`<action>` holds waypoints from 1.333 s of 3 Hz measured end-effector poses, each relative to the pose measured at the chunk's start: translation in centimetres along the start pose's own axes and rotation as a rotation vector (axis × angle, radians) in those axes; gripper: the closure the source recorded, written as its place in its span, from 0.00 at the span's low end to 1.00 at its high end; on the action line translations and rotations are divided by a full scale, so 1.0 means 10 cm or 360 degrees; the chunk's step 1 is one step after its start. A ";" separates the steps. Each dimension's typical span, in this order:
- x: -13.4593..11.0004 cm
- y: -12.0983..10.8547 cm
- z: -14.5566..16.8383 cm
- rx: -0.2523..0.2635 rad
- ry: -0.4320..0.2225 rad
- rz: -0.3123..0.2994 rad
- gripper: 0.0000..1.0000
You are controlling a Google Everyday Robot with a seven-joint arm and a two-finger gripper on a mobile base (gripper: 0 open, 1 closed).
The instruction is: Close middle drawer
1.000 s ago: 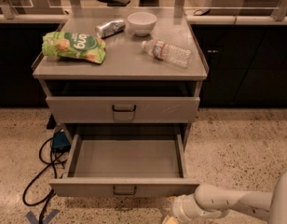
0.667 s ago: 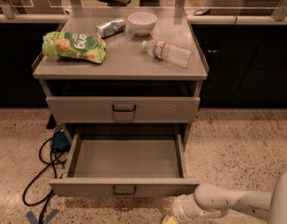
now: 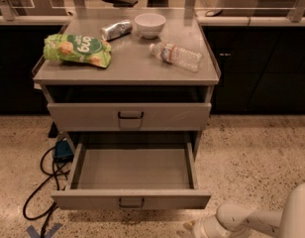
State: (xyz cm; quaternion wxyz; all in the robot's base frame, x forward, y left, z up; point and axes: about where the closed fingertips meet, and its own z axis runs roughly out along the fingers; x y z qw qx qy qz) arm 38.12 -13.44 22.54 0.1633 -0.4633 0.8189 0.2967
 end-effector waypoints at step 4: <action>-0.81 0.09 -0.95 0.0150 0.0002 -0.0024 0.00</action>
Offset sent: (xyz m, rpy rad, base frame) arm 0.0124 0.0072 0.0263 0.0383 -0.0634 0.0190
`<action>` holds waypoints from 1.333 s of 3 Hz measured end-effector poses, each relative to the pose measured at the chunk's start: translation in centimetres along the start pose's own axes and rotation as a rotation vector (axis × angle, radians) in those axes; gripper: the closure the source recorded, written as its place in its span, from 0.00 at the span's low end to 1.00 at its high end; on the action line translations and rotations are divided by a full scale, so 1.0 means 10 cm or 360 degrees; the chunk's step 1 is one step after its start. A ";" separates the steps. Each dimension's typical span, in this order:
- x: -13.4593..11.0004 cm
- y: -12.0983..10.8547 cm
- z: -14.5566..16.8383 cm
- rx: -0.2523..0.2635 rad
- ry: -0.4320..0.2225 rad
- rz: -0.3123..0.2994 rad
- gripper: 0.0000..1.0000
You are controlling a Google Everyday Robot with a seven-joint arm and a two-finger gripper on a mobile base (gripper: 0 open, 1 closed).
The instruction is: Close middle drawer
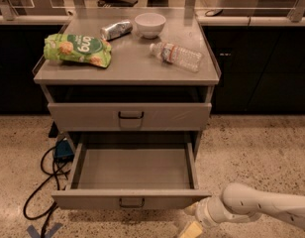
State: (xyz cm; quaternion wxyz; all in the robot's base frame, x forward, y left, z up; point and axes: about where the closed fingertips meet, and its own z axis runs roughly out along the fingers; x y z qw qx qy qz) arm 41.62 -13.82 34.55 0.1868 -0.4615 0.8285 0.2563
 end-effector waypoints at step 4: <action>-0.13 -0.21 0.42 0.0387 -0.0307 0.0387 0.00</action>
Offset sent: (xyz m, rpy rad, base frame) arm 0.0512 0.0115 -0.0688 0.0306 -0.0839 -0.2185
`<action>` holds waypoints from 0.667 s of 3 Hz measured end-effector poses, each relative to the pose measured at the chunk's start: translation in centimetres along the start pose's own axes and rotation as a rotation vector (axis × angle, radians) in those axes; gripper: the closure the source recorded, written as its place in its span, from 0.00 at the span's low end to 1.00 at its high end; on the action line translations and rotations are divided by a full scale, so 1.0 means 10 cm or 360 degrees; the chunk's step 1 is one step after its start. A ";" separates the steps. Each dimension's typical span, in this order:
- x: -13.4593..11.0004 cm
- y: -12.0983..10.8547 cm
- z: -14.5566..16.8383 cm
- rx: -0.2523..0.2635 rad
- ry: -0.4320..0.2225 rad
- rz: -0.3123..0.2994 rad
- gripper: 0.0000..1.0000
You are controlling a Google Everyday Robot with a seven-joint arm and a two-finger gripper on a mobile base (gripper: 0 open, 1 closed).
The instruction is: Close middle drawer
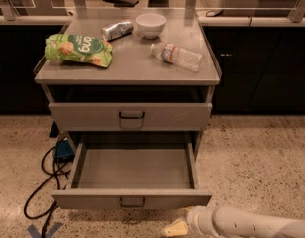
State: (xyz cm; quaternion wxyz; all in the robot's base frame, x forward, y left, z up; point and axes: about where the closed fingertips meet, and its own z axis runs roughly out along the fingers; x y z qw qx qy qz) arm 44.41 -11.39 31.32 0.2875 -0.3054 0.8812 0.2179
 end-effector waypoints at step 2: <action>-0.53 0.16 -0.19 0.0309 -0.0208 -0.0051 0.00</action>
Offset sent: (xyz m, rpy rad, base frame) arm 0.0679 -0.0123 0.1085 -0.1934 -0.4794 -0.3573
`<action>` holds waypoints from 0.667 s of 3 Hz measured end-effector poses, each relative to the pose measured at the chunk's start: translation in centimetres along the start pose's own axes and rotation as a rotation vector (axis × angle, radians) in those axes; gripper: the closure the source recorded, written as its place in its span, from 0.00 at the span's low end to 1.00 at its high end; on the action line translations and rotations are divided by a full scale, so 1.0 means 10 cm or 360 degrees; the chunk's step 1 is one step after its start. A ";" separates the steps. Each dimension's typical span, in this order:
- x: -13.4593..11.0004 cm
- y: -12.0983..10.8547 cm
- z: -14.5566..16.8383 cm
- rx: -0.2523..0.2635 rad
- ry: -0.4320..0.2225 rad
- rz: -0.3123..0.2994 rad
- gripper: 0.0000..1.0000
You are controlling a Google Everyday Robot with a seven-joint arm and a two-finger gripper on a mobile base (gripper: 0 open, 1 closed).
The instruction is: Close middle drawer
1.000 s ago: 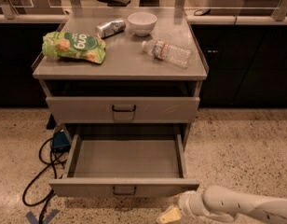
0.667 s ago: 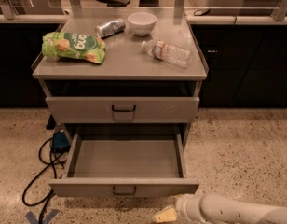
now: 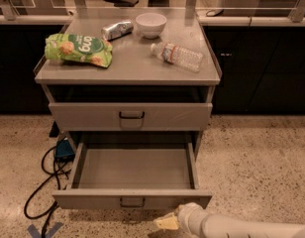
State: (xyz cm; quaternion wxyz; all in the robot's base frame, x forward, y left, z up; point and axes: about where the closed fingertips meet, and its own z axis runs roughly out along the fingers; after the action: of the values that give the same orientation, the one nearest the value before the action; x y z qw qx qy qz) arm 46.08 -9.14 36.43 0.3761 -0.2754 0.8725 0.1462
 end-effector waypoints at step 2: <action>-0.27 -0.37 0.16 0.0312 -0.0092 -0.0015 0.00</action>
Offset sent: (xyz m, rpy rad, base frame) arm 0.0850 -0.0232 -0.0168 -0.1232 -0.1490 -0.2371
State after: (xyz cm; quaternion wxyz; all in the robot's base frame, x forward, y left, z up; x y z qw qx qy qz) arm 50.67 -10.39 37.15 0.4271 -0.2370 0.8701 0.0664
